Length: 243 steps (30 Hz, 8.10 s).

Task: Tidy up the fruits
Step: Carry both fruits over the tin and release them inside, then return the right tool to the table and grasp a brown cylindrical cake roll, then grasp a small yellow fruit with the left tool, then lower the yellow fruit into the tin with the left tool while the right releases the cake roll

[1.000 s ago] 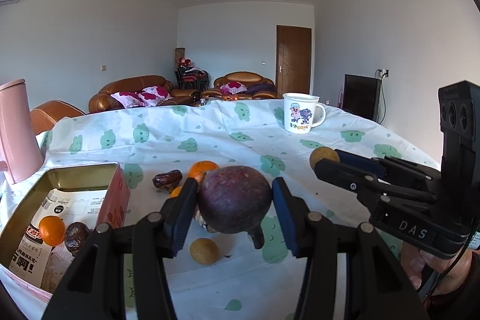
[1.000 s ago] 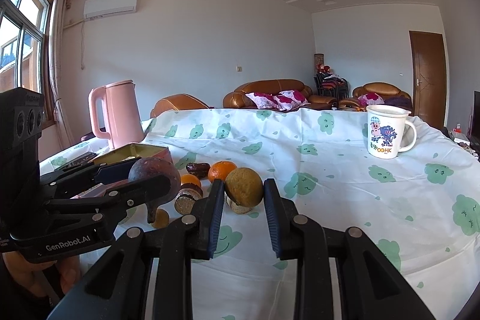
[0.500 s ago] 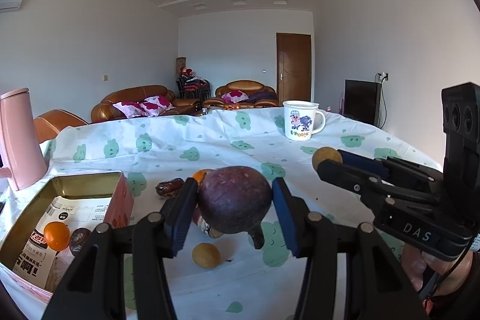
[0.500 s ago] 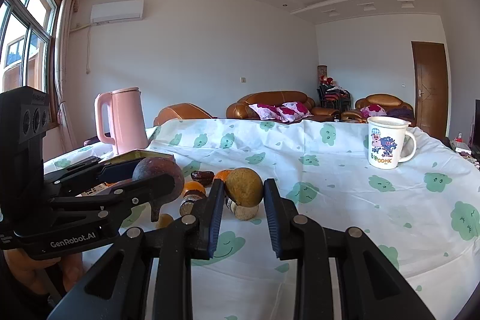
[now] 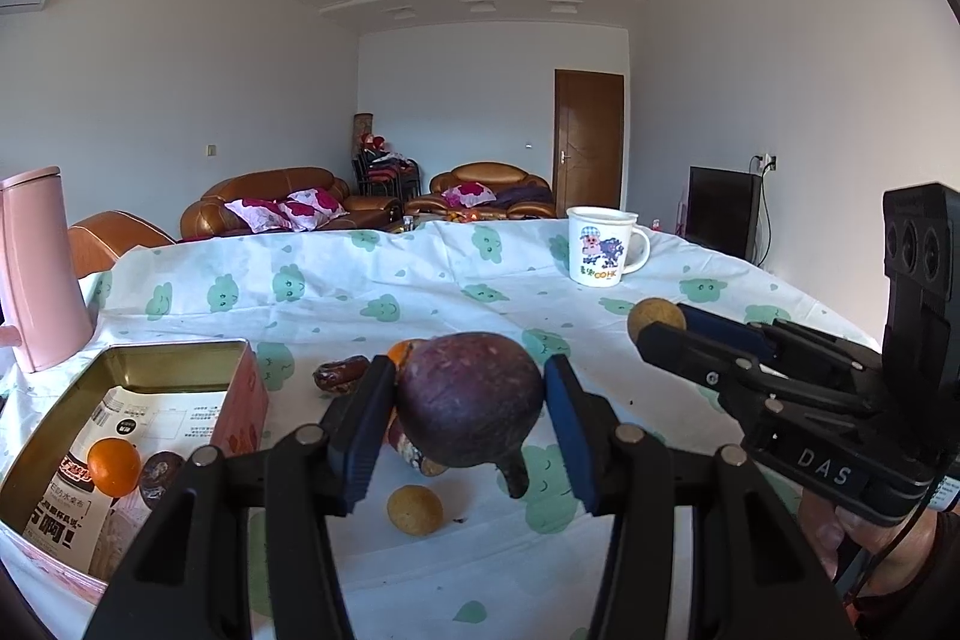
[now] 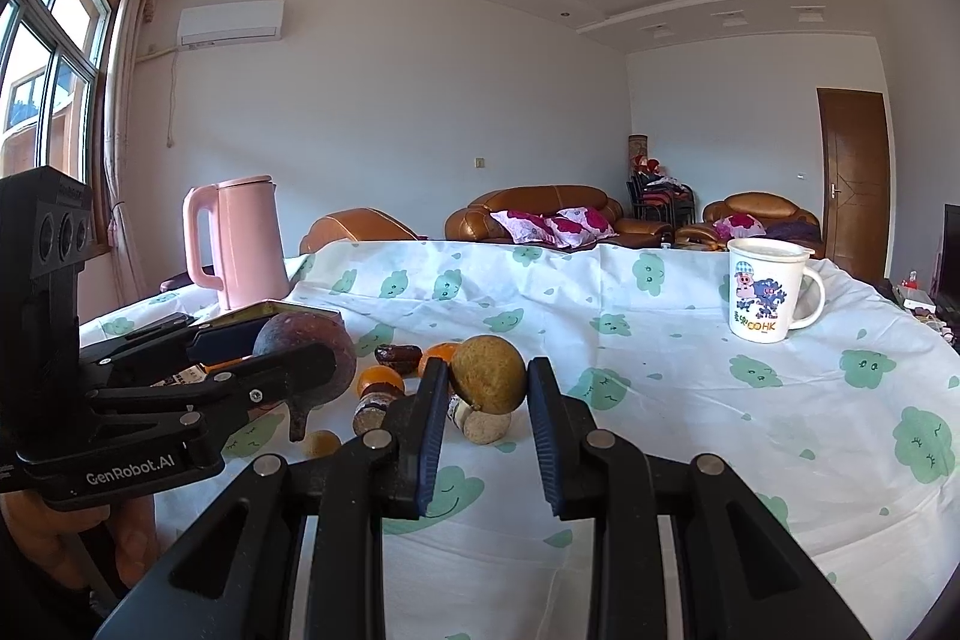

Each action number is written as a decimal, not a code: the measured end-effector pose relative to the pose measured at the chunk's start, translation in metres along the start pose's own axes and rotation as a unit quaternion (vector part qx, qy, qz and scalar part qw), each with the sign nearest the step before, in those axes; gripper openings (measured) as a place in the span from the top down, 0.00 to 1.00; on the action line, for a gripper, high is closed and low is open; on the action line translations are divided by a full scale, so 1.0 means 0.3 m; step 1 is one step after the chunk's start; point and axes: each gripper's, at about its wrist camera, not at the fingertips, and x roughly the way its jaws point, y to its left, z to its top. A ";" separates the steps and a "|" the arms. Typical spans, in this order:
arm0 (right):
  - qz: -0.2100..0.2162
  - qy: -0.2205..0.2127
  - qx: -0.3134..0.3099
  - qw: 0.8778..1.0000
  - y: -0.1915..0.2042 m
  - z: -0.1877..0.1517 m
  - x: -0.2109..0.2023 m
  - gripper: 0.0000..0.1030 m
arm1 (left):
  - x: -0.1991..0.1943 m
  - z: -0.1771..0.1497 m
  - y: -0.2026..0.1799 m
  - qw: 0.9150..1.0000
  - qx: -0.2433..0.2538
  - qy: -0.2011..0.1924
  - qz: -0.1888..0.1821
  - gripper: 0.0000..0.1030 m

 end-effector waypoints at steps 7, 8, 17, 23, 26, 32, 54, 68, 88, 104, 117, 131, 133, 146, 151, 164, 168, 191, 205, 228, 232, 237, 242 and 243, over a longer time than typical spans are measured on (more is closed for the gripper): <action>0.019 0.001 -0.006 1.000 0.051 0.069 0.009 0.72 | -0.041 0.028 0.042 1.000 -0.019 -0.008 0.009 0.49; 0.023 -0.001 -0.011 1.000 0.068 0.084 0.009 0.72 | -0.051 0.032 0.051 1.000 -0.022 -0.009 0.013 0.49; 0.074 0.002 -0.045 0.996 0.222 0.194 0.077 0.72 | -0.119 0.055 0.181 0.997 -0.044 -0.002 0.070 0.49; 0.101 0.010 -0.072 0.992 0.335 0.240 0.145 0.72 | -0.143 0.054 0.292 0.993 -0.065 0.009 0.099 0.49; 0.115 0.014 -0.081 0.990 0.392 0.252 0.178 0.72 | -0.158 0.049 0.342 0.991 -0.075 0.011 0.114 0.49; 0.140 0.027 -0.098 0.985 0.497 0.252 0.238 0.72 | -0.183 0.044 0.435 0.986 -0.088 0.017 0.141 0.49; 0.177 0.132 -0.108 0.969 0.659 0.105 0.408 0.72 | -0.156 -0.033 0.599 0.976 -0.114 0.081 0.169 0.49; 0.179 0.176 -0.112 0.961 0.665 0.081 0.457 0.72 | -0.116 -0.066 0.589 0.974 -0.102 0.117 0.167 0.49; 0.045 0.149 -0.030 0.987 0.233 0.105 0.288 0.63 | -0.127 0.016 0.439 0.985 -0.081 0.072 0.132 0.30; 0.060 0.270 -0.013 0.961 0.211 0.037 0.481 0.63 | -0.021 0.011 0.266 0.990 -0.050 0.103 0.087 0.30; 0.001 0.207 0.063 0.976 0.066 -0.002 0.267 0.65 | 0.044 0.002 0.136 0.990 -0.033 0.135 0.016 0.31; -0.001 0.191 0.069 0.979 0.028 -0.005 0.238 0.65 | 0.165 -0.047 0.049 0.979 -0.004 0.205 -0.013 0.68; -0.001 0.186 0.069 0.980 0.028 -0.005 0.232 0.65 | 0.159 -0.047 0.057 0.980 -0.008 0.198 -0.012 0.76; -0.003 0.175 0.055 0.983 0.042 -0.004 0.220 0.65 | 0.212 -0.063 0.086 0.969 -0.035 0.244 -0.012 0.70; -0.002 0.170 0.055 0.984 0.040 -0.004 0.214 0.64 | 0.195 -0.061 0.075 0.973 -0.029 0.230 -0.015 0.74; 0.006 0.129 0.027 0.991 0.070 0.003 0.171 0.65 | 0.102 -0.031 0.074 0.991 -0.021 0.135 0.014 0.74; 0.008 0.119 0.023 0.993 0.072 0.004 0.159 0.65 | 0.082 -0.026 0.075 0.993 -0.020 0.113 0.022 0.74; 0.018 0.061 0.004 0.998 0.086 0.007 0.096 0.65 | 0.028 -0.020 0.070 0.998 -0.014 0.060 0.032 0.74; 0.024 0.031 -0.005 0.999 0.093 0.004 0.066 0.65 | -0.014 -0.019 0.062 0.999 -0.011 0.023 0.036 0.74; 0.095 0.053 -0.051 0.993 0.321 0.189 0.175 0.64 | -0.135 0.067 0.321 0.994 -0.063 0.012 0.094 0.74; 0.112 0.058 -0.067 0.990 0.395 0.222 0.216 0.64 | -0.148 0.076 0.418 0.990 -0.076 0.016 0.121 0.74; 0.133 0.074 -0.072 0.986 0.469 0.230 0.280 0.64 | -0.157 0.070 0.526 0.984 -0.094 0.025 0.150 0.74; 0.154 0.098 -0.085 0.980 0.554 0.203 0.345 0.64 | -0.153 0.044 0.605 0.979 -0.110 0.047 0.167 0.74; 0.158 0.103 -0.088 0.978 0.572 0.193 0.354 0.64 | -0.149 0.037 0.619 0.978 -0.113 0.053 0.169 0.74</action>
